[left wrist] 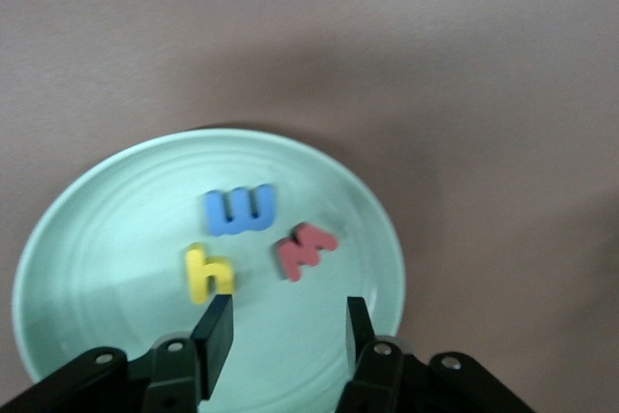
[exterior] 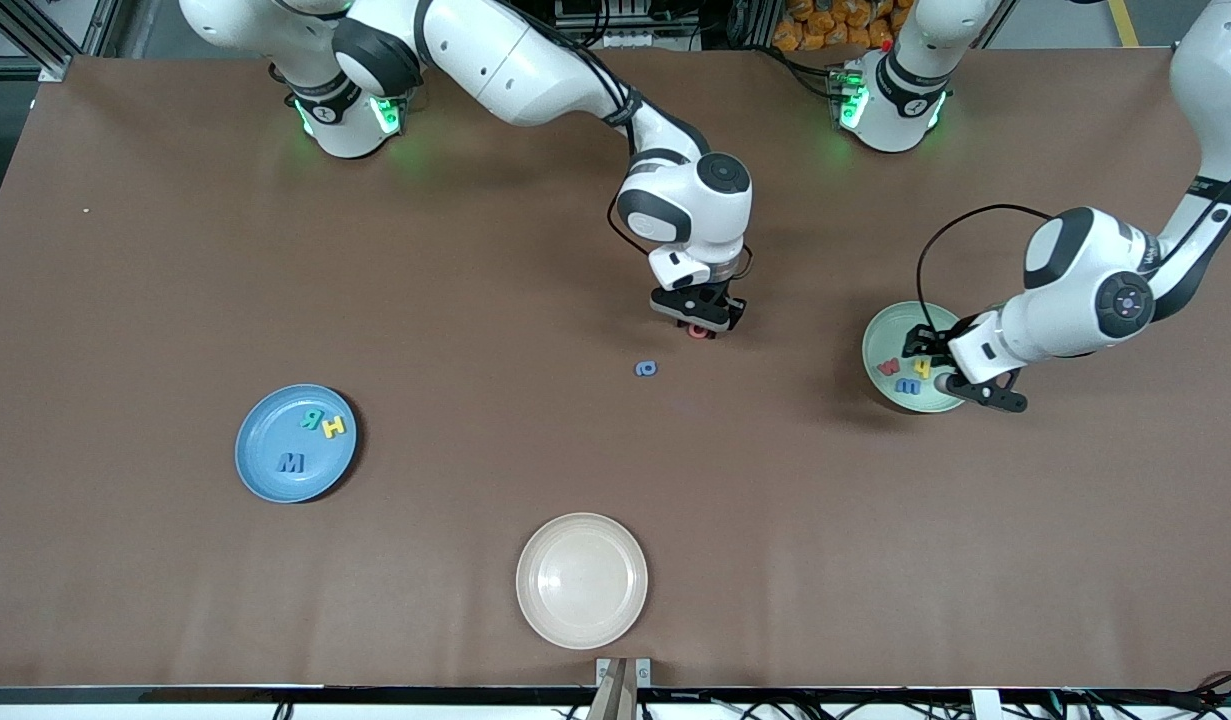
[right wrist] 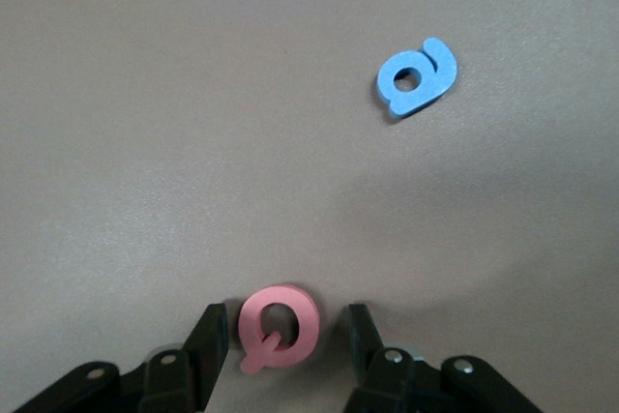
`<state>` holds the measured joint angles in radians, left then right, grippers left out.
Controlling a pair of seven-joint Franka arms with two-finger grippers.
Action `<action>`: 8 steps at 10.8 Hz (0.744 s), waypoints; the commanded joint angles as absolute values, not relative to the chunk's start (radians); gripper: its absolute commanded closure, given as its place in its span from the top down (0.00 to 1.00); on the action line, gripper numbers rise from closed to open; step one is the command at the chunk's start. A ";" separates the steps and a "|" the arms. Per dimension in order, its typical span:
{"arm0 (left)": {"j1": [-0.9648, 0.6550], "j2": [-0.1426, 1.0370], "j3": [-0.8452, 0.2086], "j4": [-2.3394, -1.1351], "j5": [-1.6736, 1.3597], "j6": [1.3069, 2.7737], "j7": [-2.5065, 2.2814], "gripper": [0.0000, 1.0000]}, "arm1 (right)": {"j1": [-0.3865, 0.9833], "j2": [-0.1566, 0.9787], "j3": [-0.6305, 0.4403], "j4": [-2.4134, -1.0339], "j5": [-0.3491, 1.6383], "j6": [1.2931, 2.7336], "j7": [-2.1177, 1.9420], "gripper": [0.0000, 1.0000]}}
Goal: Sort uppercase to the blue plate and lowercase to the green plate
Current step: 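Grasp the pink Q with the right gripper and lift it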
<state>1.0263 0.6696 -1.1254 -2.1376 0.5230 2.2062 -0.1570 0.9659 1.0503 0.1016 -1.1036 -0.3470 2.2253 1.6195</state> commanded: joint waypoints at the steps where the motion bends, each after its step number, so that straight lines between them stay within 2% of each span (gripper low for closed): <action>1: 0.976 0.650 -1.114 -2.115 0.506 2.210 -0.187 0.60 | 0.980 1.097 0.095 -1.057 -0.385 2.233 1.615 0.34; 2: 0.962 0.649 -1.095 -2.108 0.508 2.210 -0.187 0.63 | 0.980 1.097 0.094 -1.058 -0.385 2.232 1.599 0.14; 3: 0.956 0.649 -1.094 -2.100 0.508 2.210 -0.189 0.63 | 0.977 1.097 0.095 -1.058 -0.385 2.226 1.583 0.00; 6: 0.956 0.650 -1.092 -2.083 0.499 2.210 -0.189 0.72 | 0.913 1.022 0.106 -1.060 -0.354 2.117 1.484 0.00; 8: 0.943 0.650 -1.088 -2.079 0.497 2.210 -0.189 0.77 | 0.821 0.906 0.107 -1.101 -0.234 2.060 1.332 0.00</action>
